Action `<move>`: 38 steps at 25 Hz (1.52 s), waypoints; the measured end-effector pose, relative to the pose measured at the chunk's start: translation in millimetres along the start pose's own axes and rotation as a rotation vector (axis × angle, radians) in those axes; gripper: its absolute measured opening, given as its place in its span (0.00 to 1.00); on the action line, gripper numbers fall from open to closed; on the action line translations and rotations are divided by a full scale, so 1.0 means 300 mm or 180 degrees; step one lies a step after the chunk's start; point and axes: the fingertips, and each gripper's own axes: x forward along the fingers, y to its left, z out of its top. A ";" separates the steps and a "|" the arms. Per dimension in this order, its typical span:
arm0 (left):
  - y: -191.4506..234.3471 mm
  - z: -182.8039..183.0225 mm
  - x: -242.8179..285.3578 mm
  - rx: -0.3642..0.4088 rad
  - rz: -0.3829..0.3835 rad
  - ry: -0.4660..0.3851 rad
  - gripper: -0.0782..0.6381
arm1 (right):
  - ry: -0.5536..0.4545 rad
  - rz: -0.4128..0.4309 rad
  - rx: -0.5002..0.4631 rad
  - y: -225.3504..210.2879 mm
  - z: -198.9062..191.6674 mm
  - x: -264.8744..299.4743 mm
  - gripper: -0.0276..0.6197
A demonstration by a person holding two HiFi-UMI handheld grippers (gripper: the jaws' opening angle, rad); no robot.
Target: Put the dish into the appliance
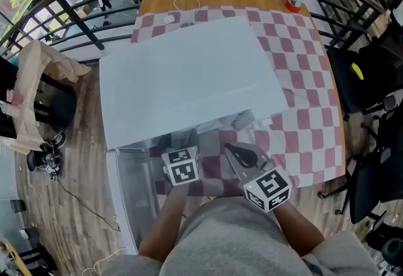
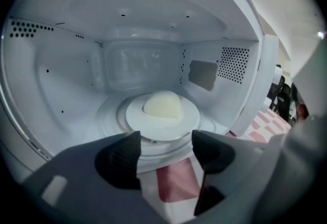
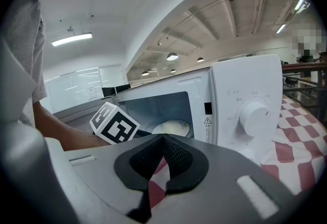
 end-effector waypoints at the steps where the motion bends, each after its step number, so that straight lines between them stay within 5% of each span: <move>1: -0.001 0.004 0.000 -0.0028 -0.0017 -0.0018 0.50 | -0.0004 0.0000 0.0000 -0.001 0.001 0.000 0.04; 8: 0.036 0.022 0.024 -0.0078 0.0067 -0.0058 0.42 | 0.0009 -0.0032 -0.0002 -0.011 -0.009 -0.014 0.04; 13: 0.081 0.024 0.002 -0.0050 0.0258 -0.0046 0.13 | -0.0030 -0.0066 -0.0055 -0.004 -0.001 -0.035 0.04; 25: 0.027 -0.022 -0.333 -0.0193 0.0189 -0.0706 0.12 | -0.0123 -0.0274 -0.0386 -0.009 0.014 -0.202 0.04; 30: -0.044 -0.063 -0.458 -0.0017 0.0126 -0.0775 0.13 | -0.0187 -0.0400 -0.0461 0.009 0.016 -0.312 0.04; 38: -0.104 -0.098 -0.639 -0.0075 -0.0074 -0.0936 0.13 | -0.0170 -0.0476 -0.0425 0.028 -0.033 -0.419 0.04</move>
